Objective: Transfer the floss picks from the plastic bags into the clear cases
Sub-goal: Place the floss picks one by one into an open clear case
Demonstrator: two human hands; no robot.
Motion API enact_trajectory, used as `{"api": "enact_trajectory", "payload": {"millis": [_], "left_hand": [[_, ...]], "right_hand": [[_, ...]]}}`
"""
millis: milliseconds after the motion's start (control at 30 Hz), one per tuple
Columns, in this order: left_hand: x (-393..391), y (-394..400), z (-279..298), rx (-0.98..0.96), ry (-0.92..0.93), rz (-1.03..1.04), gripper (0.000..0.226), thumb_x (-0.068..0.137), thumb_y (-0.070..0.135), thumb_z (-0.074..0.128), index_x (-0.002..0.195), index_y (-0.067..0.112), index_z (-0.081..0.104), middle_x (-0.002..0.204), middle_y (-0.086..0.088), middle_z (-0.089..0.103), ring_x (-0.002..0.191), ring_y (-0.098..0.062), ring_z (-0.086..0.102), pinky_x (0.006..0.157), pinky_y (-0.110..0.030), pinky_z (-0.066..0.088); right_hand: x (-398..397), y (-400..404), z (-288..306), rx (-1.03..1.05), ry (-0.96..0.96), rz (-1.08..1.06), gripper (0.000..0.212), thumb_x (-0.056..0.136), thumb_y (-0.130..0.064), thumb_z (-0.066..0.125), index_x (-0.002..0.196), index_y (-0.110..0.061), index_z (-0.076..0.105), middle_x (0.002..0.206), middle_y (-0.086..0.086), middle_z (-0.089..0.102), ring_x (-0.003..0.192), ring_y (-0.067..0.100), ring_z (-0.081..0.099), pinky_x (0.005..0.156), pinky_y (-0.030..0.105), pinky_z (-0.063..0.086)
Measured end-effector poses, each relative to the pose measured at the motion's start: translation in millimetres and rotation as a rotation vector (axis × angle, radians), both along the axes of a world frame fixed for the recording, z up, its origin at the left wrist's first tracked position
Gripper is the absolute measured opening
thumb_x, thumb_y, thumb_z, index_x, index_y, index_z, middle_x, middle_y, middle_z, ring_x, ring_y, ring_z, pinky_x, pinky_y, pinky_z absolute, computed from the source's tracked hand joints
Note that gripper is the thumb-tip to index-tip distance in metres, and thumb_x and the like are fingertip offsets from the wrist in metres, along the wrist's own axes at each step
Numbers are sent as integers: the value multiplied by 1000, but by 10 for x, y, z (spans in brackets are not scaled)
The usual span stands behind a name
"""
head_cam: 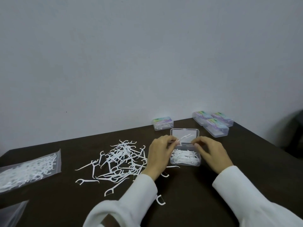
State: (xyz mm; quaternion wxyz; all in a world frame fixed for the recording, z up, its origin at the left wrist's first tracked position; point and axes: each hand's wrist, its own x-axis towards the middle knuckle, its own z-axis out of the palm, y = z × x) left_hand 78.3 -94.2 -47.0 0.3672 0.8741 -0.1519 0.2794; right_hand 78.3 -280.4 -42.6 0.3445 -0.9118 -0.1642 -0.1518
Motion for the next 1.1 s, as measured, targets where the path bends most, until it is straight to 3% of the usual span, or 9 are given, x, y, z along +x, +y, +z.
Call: {"api": "enact_trajectory", "payload": {"millis": [67, 133, 400, 567, 733, 933, 1100], "left_hand": [[23, -38, -4, 18, 17, -12, 16, 89, 27, 63, 98, 17, 72, 96, 5, 71, 86, -9, 64, 82, -33, 51], [31, -76, 2, 43, 47, -27, 16, 89, 28, 63, 98, 18, 72, 96, 6, 71, 87, -8, 63, 83, -31, 49], [25, -159, -92, 56, 172, -80, 22, 87, 24, 65, 109, 23, 70, 105, 2, 66, 97, -9, 58, 87, -20, 41], [22, -123, -104, 2, 122, -61, 31, 84, 18, 68, 114, 24, 68, 102, 6, 68, 96, -7, 59, 96, -28, 42], [65, -98, -138, 8, 176, -91, 31, 86, 24, 67, 116, 29, 63, 101, 16, 70, 100, -4, 56, 99, -32, 37], [71, 92, -45, -88, 288, -153, 16, 86, 21, 67, 100, 28, 70, 101, 16, 68, 96, 5, 57, 83, -17, 45], [72, 196, -25, -94, 352, -193, 20, 80, 9, 70, 94, 24, 72, 92, 13, 70, 88, 8, 61, 79, -13, 49]], "right_hand": [[-17, -42, 10, 6, 6, -28, 12, 89, -17, 57, 95, -27, 59, 97, -7, 61, 86, 3, 56, 74, 14, 44], [-17, -71, 16, -4, 28, -48, 11, 88, -15, 57, 91, -25, 61, 94, -7, 60, 82, 3, 55, 68, 11, 40], [-2, -95, 21, 144, 66, -71, 17, 84, -8, 62, 83, -22, 54, 84, -2, 59, 75, 8, 56, 65, 13, 41], [7, -77, -5, 122, 105, -11, 20, 82, -7, 65, 87, -23, 55, 87, -4, 60, 79, 7, 59, 65, 12, 44], [15, -84, -13, 13, 88, -17, 19, 83, -13, 66, 90, -28, 56, 94, -6, 59, 82, 5, 58, 74, 17, 48], [-10, -57, -15, -161, 57, 9, 19, 86, -32, 61, 104, -28, 61, 106, -13, 52, 96, 5, 52, 80, 15, 41], [-26, -5, -14, -236, 59, 29, 11, 90, -31, 56, 98, -26, 61, 116, -9, 53, 103, 6, 49, 97, 26, 42]]}}
